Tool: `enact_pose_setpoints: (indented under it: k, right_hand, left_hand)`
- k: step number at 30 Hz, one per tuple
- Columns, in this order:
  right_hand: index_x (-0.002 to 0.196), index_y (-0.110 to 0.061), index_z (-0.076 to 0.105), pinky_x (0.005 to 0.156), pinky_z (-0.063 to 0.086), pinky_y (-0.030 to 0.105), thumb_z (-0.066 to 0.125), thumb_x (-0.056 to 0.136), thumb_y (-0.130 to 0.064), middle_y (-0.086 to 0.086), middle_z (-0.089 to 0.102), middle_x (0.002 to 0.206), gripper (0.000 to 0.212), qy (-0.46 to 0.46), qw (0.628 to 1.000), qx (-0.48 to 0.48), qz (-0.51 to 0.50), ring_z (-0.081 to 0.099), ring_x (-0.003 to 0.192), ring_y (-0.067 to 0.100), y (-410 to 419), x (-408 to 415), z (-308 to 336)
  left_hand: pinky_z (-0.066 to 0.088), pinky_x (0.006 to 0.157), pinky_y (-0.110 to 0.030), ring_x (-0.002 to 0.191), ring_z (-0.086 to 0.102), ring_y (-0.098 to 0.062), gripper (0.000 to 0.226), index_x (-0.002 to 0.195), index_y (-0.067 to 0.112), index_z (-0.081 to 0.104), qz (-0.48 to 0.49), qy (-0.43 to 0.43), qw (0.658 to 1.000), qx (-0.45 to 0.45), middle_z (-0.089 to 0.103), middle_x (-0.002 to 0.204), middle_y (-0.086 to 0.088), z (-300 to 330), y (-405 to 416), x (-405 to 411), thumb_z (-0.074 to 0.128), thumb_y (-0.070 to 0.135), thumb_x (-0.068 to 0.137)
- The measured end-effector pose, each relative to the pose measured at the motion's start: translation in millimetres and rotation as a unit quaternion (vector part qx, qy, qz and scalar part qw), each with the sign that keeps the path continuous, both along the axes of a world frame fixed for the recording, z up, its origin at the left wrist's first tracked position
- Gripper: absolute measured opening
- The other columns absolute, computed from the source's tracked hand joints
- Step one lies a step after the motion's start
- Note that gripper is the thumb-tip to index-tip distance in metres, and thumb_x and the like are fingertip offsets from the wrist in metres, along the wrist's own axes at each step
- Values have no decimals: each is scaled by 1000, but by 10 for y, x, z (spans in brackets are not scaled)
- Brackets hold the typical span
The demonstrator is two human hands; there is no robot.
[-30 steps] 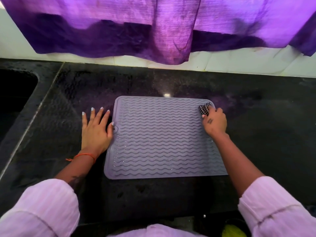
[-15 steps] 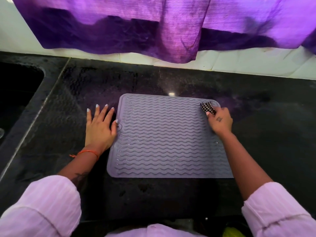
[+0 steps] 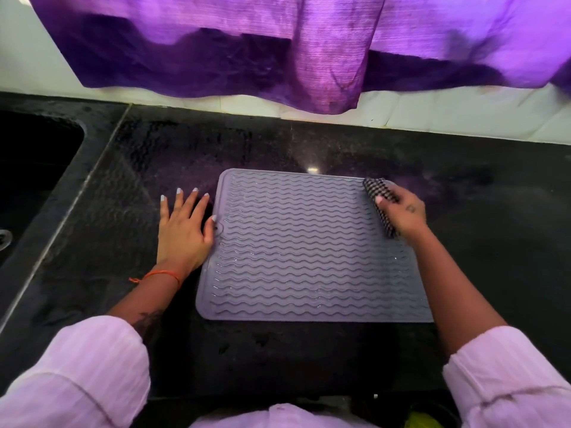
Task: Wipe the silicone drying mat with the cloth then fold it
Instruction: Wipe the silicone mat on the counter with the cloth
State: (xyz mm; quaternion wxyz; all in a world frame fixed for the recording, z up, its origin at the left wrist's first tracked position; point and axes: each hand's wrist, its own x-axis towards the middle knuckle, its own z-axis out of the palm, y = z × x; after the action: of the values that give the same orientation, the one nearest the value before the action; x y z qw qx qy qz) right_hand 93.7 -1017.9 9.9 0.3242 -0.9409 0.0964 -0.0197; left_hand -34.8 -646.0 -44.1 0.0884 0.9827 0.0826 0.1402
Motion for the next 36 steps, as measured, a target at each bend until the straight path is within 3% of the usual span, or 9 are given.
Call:
enact_pose_setpoints:
  k: [2, 6, 9, 13, 16, 22, 28, 30, 36]
  right_hand:
    - [130, -14, 52, 100, 38, 35, 58, 90, -29, 14, 55, 129, 44, -41, 995, 45, -78, 51, 119, 31, -125, 31, 18]
    - [136, -6, 37, 100, 35, 43, 52, 92, -30, 25, 36, 134, 52, 13, 980, -182, -82, 39, 119, 44, 18, 4, -96]
    - [133, -3, 35, 97, 38, 44, 54, 89, -21, 26, 31, 135, 51, 23, 969, -240, -49, 37, 117, 42, 222, 12, -134]
    - [135, -11, 46, 100, 35, 31, 56, 90, -19, 19, 42, 135, 47, -10, 993, -108, 44, 44, 120, 37, 165, 53, -73]
    - [126, -15, 58, 94, 37, 23, 58, 88, -15, 11, 58, 126, 38, -72, 995, 40, -47, 53, 117, 27, -16, 74, -11]
    - [137, -7, 34, 98, 36, 43, 54, 89, -19, 22, 35, 136, 54, 11, 971, -232, -58, 40, 115, 40, 326, 31, -121]
    - [135, -14, 49, 105, 32, 30, 57, 88, -8, 16, 50, 133, 49, -56, 994, -53, 82, 46, 122, 31, 332, 45, -117]
    - [130, -13, 55, 105, 34, 28, 57, 86, -4, 13, 56, 129, 45, -116, 993, 24, 13, 52, 119, 28, 171, 40, -80]
    - [140, -10, 33, 100, 32, 42, 48, 91, -15, 20, 36, 139, 52, -8, 975, -215, -57, 39, 115, 41, 191, 45, -170]
  left_hand:
    - [-3, 116, -46, 140, 25, -37, 56, 137, 8, 47, 2, 1, 1000, 1, 41, 145, -15, -2, 6, -3, 34, 37, 91]
    - [-4, 116, -46, 141, 23, -36, 57, 138, 8, 45, 2, 2, 1000, -2, 40, 146, -14, 11, -4, -8, 33, 36, 91]
    - [-2, 116, -48, 141, 23, -36, 58, 139, 8, 44, -1, 4, 1000, 3, 40, 146, -14, 14, -8, -2, 30, 37, 90]
    - [0, 115, -51, 140, 23, -38, 58, 139, 8, 45, -1, 7, 1000, 5, 40, 146, -14, 13, -2, -3, 30, 37, 91]
    - [-1, 115, -51, 141, 22, -38, 57, 139, 8, 44, 5, 6, 1000, -1, 40, 146, -14, 12, -2, -9, 32, 37, 91]
    - [-2, 115, -51, 141, 21, -38, 57, 139, 8, 44, 6, 8, 1000, 1, 39, 147, -14, 13, -6, -2, 33, 37, 91]
    - [-1, 116, -51, 141, 21, -38, 60, 139, 7, 44, 7, 10, 1000, 5, 39, 147, -14, 8, 2, -2, 28, 40, 91]
    - [0, 116, -51, 140, 22, -38, 61, 138, 7, 45, 7, 8, 1000, 4, 40, 146, -15, 9, 3, -4, 28, 40, 91]
    - [-1, 116, -50, 140, 23, -39, 59, 138, 7, 45, 5, 10, 1000, 2, 40, 146, -15, 12, -6, -5, 27, 39, 92]
